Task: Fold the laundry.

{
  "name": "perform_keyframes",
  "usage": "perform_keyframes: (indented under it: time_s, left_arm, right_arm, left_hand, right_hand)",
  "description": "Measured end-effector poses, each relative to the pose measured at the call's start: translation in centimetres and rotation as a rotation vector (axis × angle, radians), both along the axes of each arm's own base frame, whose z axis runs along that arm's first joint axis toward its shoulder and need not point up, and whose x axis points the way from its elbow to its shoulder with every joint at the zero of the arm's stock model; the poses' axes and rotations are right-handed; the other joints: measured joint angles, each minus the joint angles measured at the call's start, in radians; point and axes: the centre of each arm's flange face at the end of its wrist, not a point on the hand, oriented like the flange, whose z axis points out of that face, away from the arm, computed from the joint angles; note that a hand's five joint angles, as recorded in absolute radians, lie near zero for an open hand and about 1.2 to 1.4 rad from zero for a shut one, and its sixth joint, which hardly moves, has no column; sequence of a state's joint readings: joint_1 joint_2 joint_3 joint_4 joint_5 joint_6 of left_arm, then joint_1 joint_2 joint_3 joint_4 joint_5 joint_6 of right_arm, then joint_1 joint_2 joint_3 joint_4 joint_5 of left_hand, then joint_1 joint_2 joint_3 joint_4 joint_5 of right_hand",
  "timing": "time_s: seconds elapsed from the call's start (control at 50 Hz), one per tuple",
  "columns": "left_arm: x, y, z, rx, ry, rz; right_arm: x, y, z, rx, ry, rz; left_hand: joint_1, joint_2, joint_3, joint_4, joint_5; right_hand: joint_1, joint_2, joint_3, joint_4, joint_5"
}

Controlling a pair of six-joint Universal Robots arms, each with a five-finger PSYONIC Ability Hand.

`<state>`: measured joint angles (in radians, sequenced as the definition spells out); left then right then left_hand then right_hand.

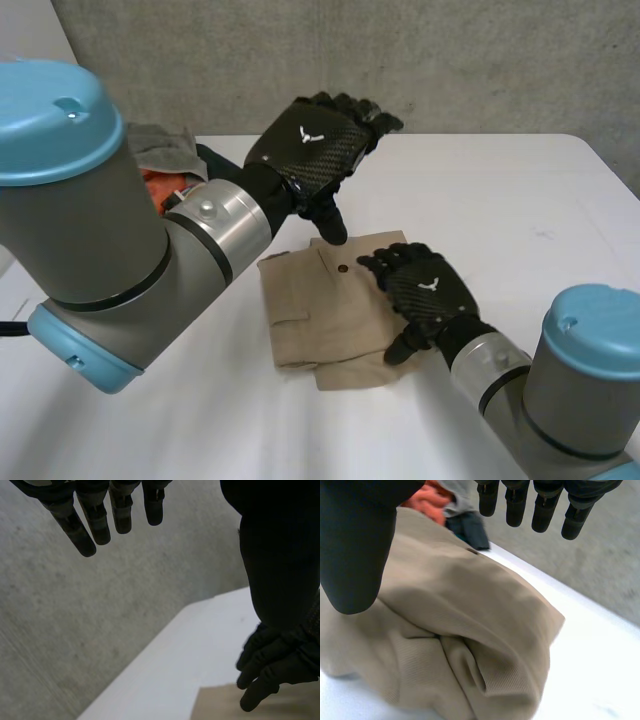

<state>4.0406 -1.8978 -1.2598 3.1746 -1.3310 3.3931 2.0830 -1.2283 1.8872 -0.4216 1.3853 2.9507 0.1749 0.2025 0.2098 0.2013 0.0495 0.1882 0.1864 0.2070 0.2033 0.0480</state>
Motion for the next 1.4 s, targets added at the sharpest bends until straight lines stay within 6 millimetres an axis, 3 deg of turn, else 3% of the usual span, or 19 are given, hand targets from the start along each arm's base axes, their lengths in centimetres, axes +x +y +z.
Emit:
perform_keyframes:
  time_s: [0.3,0.34,0.46,0.52,0.6,0.72,0.82,0.88,0.98,1.04,1.14,1.26,1.4]
  left_arm:
    - [-0.1,0.1,0.8,-0.046,0.055,-0.004]
    - [-0.1,0.1,0.8,-0.046,0.054,-0.004]
    - [0.0,0.0,0.8,-0.044,0.053,-0.001]
    - [0.1,-0.1,0.8,-0.043,0.052,0.000]
    - [0.1,-0.1,0.8,-0.043,0.053,0.000]
    - [0.1,-0.2,0.8,-0.046,0.051,0.004]
    - [0.2,-0.3,0.8,-0.048,0.050,0.009]
    - [0.3,-0.4,0.9,-0.049,0.050,0.014]
    - [0.5,-0.8,1.0,-0.050,0.055,0.024]
    - [0.6,-1.1,1.1,-0.051,0.057,0.031]
    - [0.7,-1.5,0.9,-0.049,0.055,0.040]
    - [0.7,-2.1,0.4,-0.041,0.048,0.046]
    - [0.4,-2.6,-0.4,-0.025,0.035,0.050]
  right_arm:
    - [-1.4,-2.8,-1.4,0.187,-0.088,-0.187]
    - [-1.4,-3.3,-1.7,0.199,-0.085,-0.195]
    - [-1.2,-4.7,-2.3,0.210,-0.080,-0.204]
    - [-0.9,-5.5,-2.5,0.207,-0.082,-0.204]
    - [-0.5,-6.4,-2.5,0.200,-0.089,-0.200]
    - [0.1,-9.3,-1.7,0.161,-0.139,-0.205]
    - [-0.1,-13.0,-1.1,0.122,-0.201,-0.271]
    - [-0.9,-16.4,-0.7,0.082,-0.244,-0.361]
    - [-3.2,-21.6,-0.2,0.005,-0.278,-0.528]
    - [-5.4,-25.2,0.0,-0.040,-0.287,-0.647]
    - [-9.3,-29.2,0.0,-0.098,-0.295,-0.810]
    - [-14.6,-32.6,-0.4,-0.179,-0.320,-0.929]
    - [-19.7,-34.6,-1.1,-0.263,-0.348,-1.012]
  left_hand:
    - [0.000,0.000,0.000,0.000,0.000]
    - [0.000,0.000,0.000,0.000,0.000]
    - [0.000,0.000,0.000,0.000,0.000]
    - [0.000,0.000,0.000,0.000,0.000]
    - [0.000,0.000,0.000,0.000,0.000]
    - [0.000,0.000,0.000,0.000,0.000]
    - [0.000,0.000,0.000,0.000,0.000]
    - [0.000,0.000,0.000,0.000,0.000]
    - [0.000,0.000,0.000,0.000,0.000]
    - [0.000,0.000,0.000,0.000,0.000]
    - [0.000,0.000,0.000,0.000,0.000]
    - [0.000,0.000,0.000,0.000,0.000]
    - [0.000,0.000,0.000,0.000,0.000]
  right_hand:
    - [0.000,0.000,0.000,0.000,0.000]
    - [0.083,0.087,0.075,0.076,0.070]
    - [0.728,0.836,0.826,0.834,0.733]
    - [0.825,0.946,0.936,0.976,0.853]
    - [0.835,0.956,0.956,0.988,0.856]
    - [0.856,0.974,0.969,0.990,0.856]
    - [0.860,0.974,0.969,0.991,0.856]
    - [0.866,0.974,0.969,0.991,0.876]
    - [0.876,0.974,0.969,0.991,0.884]
    - [0.876,0.974,0.969,0.991,0.891]
    - [0.876,0.974,0.969,0.991,0.896]
    - [0.876,0.974,0.974,0.991,0.901]
    - [0.876,0.974,0.975,0.991,0.901]
